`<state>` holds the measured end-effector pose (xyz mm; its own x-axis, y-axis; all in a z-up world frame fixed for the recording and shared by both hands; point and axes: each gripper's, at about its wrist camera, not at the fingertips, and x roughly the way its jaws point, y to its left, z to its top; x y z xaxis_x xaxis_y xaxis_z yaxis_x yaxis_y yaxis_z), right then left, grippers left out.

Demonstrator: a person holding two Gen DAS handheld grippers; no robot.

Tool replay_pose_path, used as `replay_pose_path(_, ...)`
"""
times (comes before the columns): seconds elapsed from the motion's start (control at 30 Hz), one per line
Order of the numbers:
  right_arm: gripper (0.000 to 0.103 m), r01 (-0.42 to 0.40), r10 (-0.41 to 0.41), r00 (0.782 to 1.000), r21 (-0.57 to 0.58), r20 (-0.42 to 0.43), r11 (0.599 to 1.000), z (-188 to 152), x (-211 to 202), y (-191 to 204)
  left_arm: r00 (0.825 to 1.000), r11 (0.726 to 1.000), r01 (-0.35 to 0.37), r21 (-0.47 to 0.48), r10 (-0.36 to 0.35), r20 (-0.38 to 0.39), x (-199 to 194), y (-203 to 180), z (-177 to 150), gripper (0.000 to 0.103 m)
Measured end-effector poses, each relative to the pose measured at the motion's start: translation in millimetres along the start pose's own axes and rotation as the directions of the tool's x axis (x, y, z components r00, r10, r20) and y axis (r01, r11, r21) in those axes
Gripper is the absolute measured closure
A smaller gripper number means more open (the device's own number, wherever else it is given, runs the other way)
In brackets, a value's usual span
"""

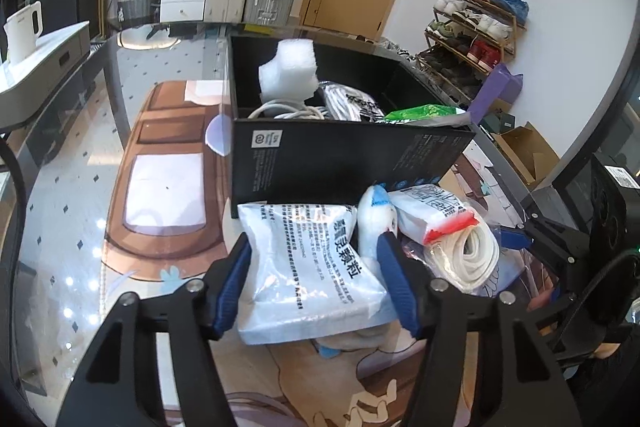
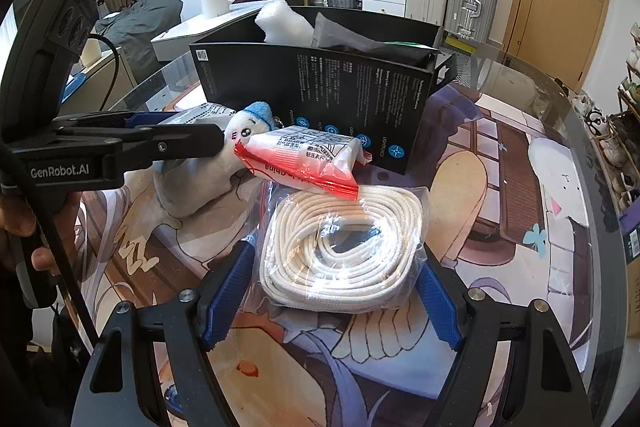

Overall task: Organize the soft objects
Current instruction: 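Grasp bagged white rope with right tool while left tool grasps white printed bag, then carry rope bag with right tool while left tool carries white bag to box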

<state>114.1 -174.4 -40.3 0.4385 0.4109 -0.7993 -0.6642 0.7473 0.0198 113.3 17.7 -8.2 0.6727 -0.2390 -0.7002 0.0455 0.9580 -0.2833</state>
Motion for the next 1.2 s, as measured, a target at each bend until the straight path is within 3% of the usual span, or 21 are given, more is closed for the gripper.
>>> replay_pose_path(0.23,0.024,0.000,0.000,1.000,0.000,0.001,1.000,0,0,0,1.000,1.000,-0.006,-0.004,0.006,0.021,-10,7,2,0.056)
replay_pose_path(0.43,0.024,0.000,0.000,1.000,0.000,0.001,1.000,0,-1,0,1.000,1.000,-0.027,-0.006,0.027,0.010,-6,10,1,0.057)
replay_pose_path(0.7,0.024,0.000,0.000,1.000,0.000,0.001,1.000,0,-1,0,0.996,0.996,-0.084,0.015,0.084,-0.034,6,9,2,0.051)
replay_pose_path(1.0,0.023,0.000,0.000,1.000,0.000,0.001,1.000,1,-1,1,0.989,0.989,-0.131,0.074,0.135,-0.060,6,7,1,0.038)
replay_pose_path(1.2,0.023,0.000,0.000,1.000,0.000,0.001,1.000,1,-1,1,0.988,0.987,-0.133,0.095,0.139,-0.061,5,7,-1,0.039)
